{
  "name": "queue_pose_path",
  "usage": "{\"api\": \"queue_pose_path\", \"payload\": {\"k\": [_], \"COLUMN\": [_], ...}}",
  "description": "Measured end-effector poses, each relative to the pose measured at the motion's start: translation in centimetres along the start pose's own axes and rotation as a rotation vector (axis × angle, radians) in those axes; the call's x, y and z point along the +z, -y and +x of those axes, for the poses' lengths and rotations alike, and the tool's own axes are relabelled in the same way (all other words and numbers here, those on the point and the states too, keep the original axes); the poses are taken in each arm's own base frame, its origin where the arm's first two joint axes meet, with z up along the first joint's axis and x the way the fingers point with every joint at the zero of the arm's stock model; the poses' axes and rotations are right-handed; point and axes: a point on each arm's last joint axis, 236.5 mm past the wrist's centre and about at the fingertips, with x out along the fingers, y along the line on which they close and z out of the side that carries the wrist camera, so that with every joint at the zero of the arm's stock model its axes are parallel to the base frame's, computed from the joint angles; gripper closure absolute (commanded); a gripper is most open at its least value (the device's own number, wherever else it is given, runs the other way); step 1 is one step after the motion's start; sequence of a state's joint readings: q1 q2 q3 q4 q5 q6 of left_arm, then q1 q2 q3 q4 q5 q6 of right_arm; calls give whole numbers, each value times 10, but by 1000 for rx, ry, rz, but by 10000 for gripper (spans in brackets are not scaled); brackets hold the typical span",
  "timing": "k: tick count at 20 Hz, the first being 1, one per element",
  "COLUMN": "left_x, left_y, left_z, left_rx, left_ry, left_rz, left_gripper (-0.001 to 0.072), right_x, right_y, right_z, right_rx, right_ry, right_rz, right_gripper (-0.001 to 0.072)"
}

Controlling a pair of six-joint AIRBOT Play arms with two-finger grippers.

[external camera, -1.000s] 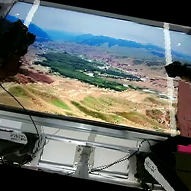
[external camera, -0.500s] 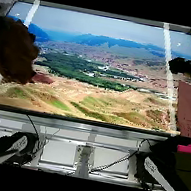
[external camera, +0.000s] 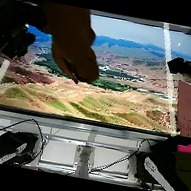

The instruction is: Fold the clothes and pants, and hang the long-sleeved shirts on hangers.

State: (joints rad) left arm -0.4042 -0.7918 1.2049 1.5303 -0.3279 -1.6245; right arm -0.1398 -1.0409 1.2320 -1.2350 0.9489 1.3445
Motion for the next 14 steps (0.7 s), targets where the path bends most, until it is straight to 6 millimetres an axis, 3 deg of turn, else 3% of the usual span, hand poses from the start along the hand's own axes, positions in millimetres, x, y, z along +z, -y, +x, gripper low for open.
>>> {"api": "queue_pose_path", "payload": {"k": [3,6,10,14], "left_x": [-38,-102,-197,-271], "left_y": [30,35,4,-43], "left_z": [9,16,17,4], "left_rx": [-71,-72,28,163], "left_ry": [-128,-346,-672,-941], "left_rz": [-15,21,113,144], "left_gripper": [691,691,690,690], "right_x": [-6,-11,-19,-31], "right_y": [-1,-2,-4,-7], "right_z": [0,0,-1,-2], "right_rx": [6,10,17,29], "right_ry": [-25,-47,-80,-132], "right_rz": [6,7,9,9], "right_gripper": [305,305,305,305]}}
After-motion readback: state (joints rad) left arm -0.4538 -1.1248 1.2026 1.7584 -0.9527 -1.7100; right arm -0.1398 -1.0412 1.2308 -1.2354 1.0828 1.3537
